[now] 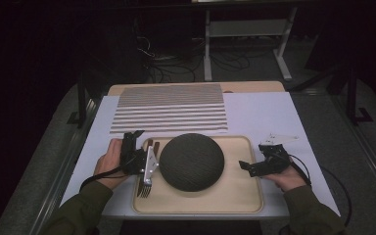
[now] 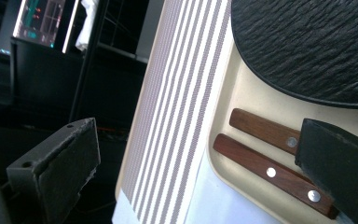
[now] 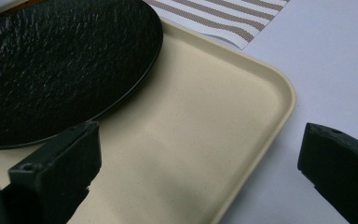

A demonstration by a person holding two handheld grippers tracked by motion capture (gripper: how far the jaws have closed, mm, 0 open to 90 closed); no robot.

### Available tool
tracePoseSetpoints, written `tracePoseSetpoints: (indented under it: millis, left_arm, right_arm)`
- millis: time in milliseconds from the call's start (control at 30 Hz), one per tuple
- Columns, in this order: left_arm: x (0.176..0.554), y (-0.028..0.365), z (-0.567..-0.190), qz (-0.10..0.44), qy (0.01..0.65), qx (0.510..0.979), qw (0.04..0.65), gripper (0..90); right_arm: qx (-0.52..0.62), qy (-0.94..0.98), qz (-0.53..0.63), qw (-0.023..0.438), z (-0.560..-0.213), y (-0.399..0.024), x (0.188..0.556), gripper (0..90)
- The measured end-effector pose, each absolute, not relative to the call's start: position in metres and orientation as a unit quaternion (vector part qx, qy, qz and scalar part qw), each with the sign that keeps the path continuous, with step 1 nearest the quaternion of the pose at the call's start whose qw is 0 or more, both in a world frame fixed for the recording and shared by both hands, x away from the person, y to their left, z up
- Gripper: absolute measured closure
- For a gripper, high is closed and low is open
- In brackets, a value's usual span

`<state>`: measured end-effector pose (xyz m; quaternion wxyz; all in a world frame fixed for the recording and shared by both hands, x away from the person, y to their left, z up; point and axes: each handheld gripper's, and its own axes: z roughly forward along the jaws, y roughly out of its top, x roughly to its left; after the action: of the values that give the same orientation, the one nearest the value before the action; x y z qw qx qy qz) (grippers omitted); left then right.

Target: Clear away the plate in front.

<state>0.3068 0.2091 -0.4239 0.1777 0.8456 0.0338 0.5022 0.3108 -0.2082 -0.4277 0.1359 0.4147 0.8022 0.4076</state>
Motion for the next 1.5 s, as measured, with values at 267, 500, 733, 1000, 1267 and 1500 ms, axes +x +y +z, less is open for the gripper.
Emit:
tracePoseSetpoints:
  millis: [267, 500, 733, 1000, 1267, 1500]
  left_arm:
    - [0.309, 0.213, -0.420, 0.478, 0.068, 0.851, 0.206, 0.0]
    - [0.313, 0.217, -0.415, 0.440, 0.111, 0.859, 0.237, 0.0]
    - [0.318, 0.221, -0.412, 0.408, 0.147, 0.863, 0.259, 0.0]
    - [0.322, 0.226, -0.411, 0.375, 0.182, 0.863, 0.284, 0.0]
    - [0.326, 0.231, -0.409, 0.341, 0.212, 0.861, 0.312, 0.0]
    - [0.331, 0.238, -0.407, 0.295, 0.248, 0.856, 0.345, 0.0]
  right_arm:
    - [0.414, 0.803, 0.407, 0.136, -0.428, -0.208, 0.311, 0.0]
    - [0.414, 0.802, 0.407, 0.136, -0.428, -0.208, 0.311, 0.0]
    - [0.414, 0.802, 0.408, 0.136, -0.428, -0.208, 0.311, 0.0]
    - [0.414, 0.802, 0.408, 0.136, -0.428, -0.208, 0.311, 0.0]
    - [0.414, 0.802, 0.407, 0.136, -0.428, -0.208, 0.311, 0.0]
    - [0.414, 0.803, 0.407, 0.136, -0.428, -0.208, 0.311, 0.0]
